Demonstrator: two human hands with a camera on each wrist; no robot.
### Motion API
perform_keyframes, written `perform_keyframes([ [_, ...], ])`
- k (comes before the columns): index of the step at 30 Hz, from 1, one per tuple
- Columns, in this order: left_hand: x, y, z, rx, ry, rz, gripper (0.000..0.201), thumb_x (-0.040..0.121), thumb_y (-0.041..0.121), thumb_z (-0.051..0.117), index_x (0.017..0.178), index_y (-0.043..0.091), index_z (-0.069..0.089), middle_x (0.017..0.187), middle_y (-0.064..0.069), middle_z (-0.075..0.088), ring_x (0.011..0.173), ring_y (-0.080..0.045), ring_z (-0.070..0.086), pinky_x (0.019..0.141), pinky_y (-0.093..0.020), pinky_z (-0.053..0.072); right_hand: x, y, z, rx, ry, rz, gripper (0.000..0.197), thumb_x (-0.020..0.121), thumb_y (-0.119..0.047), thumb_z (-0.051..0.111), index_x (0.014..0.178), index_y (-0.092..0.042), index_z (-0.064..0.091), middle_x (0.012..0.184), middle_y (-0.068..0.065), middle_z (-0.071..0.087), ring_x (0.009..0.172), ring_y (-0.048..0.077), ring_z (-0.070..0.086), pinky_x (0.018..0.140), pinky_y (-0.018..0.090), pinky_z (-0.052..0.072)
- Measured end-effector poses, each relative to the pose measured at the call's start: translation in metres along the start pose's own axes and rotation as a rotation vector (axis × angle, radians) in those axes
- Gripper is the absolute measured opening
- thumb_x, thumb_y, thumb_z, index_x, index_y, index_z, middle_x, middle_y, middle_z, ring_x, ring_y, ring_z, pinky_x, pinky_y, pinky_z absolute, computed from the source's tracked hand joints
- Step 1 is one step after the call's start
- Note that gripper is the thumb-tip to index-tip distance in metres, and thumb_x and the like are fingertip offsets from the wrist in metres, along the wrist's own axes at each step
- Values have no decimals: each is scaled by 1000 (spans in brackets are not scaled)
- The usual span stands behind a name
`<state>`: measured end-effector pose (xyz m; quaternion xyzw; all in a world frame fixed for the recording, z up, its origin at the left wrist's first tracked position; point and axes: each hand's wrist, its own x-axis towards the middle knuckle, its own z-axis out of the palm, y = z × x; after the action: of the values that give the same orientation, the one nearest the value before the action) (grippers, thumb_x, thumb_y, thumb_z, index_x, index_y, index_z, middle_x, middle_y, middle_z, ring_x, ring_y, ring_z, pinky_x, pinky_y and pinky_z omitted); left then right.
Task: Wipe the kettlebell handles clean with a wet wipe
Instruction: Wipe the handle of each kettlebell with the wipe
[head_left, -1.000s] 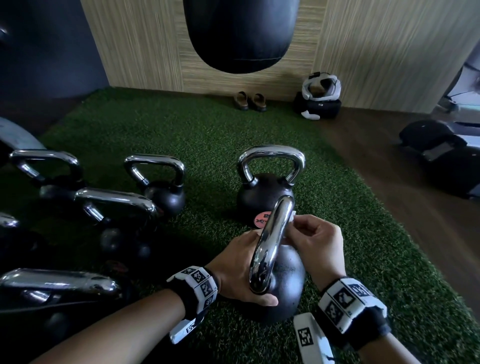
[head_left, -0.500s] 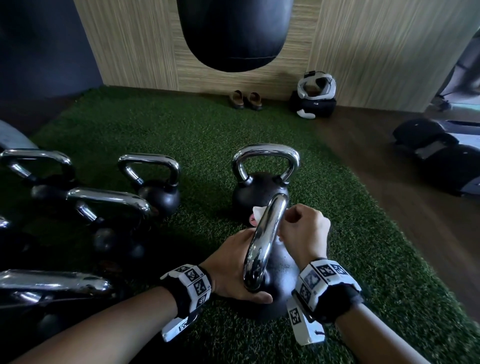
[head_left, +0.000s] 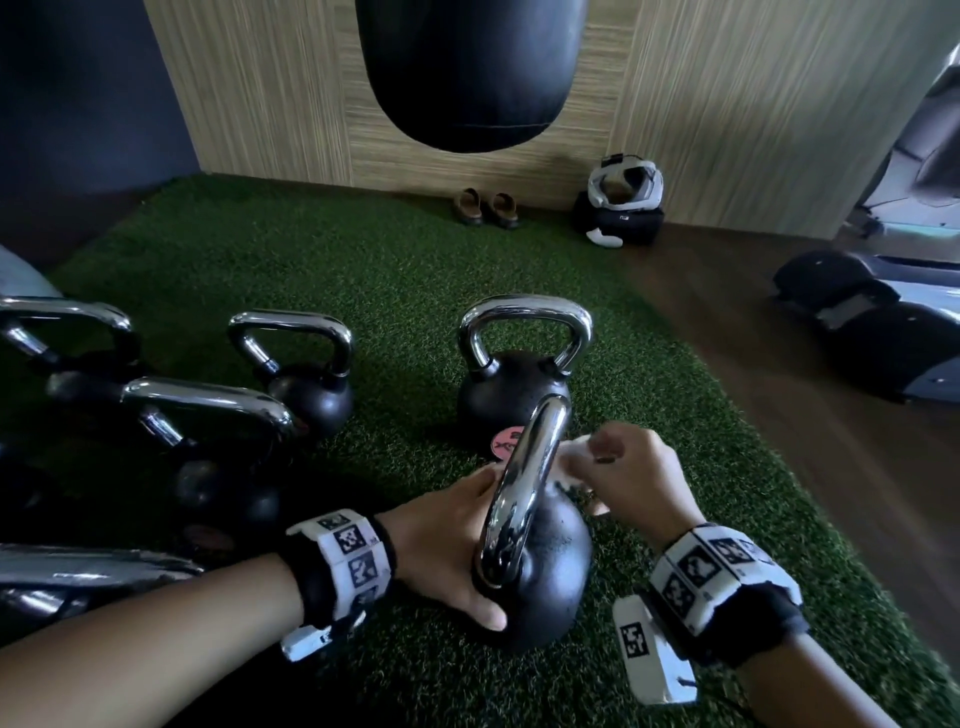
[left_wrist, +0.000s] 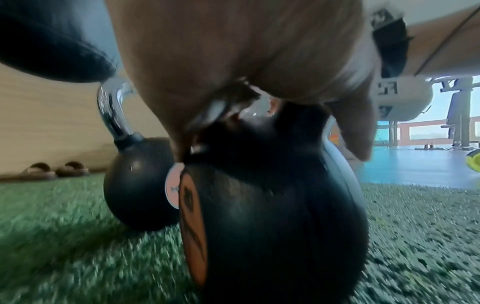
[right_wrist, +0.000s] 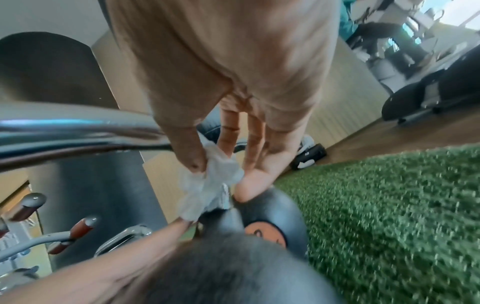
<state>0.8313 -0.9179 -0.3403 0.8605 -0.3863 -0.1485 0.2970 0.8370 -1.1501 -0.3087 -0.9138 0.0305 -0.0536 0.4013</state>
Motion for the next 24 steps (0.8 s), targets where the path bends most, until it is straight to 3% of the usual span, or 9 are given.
perform_keyframes([
  [2, -5, 2, -14, -89, -70, 31, 125, 63, 30, 99, 158, 28, 19, 157, 18, 32, 145, 5, 32, 124, -25, 28, 5, 0, -13, 77, 78, -34, 16, 87, -21, 76, 87, -18, 59, 80, 4, 75, 61, 26, 73, 61, 47, 64],
  [5, -19, 15, -30, -244, 80, -3, 135, 71, 45, 92, 164, 34, -4, 168, 21, 22, 152, 4, 23, 127, -32, 21, 15, -12, -27, 36, 157, -197, 23, 91, -13, 70, 108, -26, 62, 92, -7, 77, 63, 10, 72, 58, 24, 58],
  [7, -22, 34, -31, -183, 256, -10, 123, 72, 55, 87, 165, 32, 9, 164, 24, 28, 149, 5, 30, 124, -28, 27, 24, -23, -28, -33, 93, -357, 40, 89, -3, 66, 121, -27, 68, 102, -11, 74, 78, 0, 69, 64, 13, 55],
  [9, -19, 59, -29, 22, 389, -57, 104, 73, 59, 82, 159, 34, 28, 150, 25, 44, 134, 6, 46, 114, -21, 39, 31, -31, -27, -63, -22, -515, 37, 84, -11, 67, 118, -24, 74, 110, -11, 73, 91, 0, 68, 77, 13, 56],
  [12, -12, 77, -25, 202, 499, -115, 61, 73, 42, 72, 129, 37, 49, 110, 18, 59, 102, -7, 64, 87, -20, 52, 38, -33, -26, -140, -134, -658, 30, 77, -17, 73, 107, -21, 77, 103, -9, 75, 91, 1, 67, 83, 9, 48],
  [15, -16, 82, -27, 220, 516, -169, 55, 67, 46, 69, 120, 38, 55, 99, 18, 61, 91, -4, 64, 77, -23, 55, 38, -36, -28, -181, -138, -748, 25, 76, -10, 76, 100, -17, 77, 93, -3, 76, 84, 8, 67, 79, 6, 46],
  [20, -22, 90, -35, 236, 472, -142, 61, 63, 59, 63, 121, 39, 59, 85, 18, 59, 80, -1, 59, 70, -24, 53, 33, -29, -28, -185, -96, -689, 28, 77, -13, 77, 103, -24, 77, 95, -7, 78, 84, 7, 70, 80, 18, 53],
  [22, -19, 86, -42, 241, 408, -119, 60, 64, 58, 68, 120, 37, 62, 84, 16, 62, 79, 0, 60, 69, -29, 54, 30, -29, -31, -197, -98, -678, 24, 79, -15, 77, 100, -25, 77, 92, -9, 78, 82, 6, 69, 79, 15, 52],
  [24, -16, 78, -50, 227, 336, -90, 62, 63, 52, 76, 121, 34, 65, 90, 16, 67, 83, 1, 63, 72, -32, 54, 27, -29, -36, -220, -93, -660, 19, 80, -17, 77, 97, -25, 77, 90, -9, 77, 82, 5, 67, 76, 3, 44],
])
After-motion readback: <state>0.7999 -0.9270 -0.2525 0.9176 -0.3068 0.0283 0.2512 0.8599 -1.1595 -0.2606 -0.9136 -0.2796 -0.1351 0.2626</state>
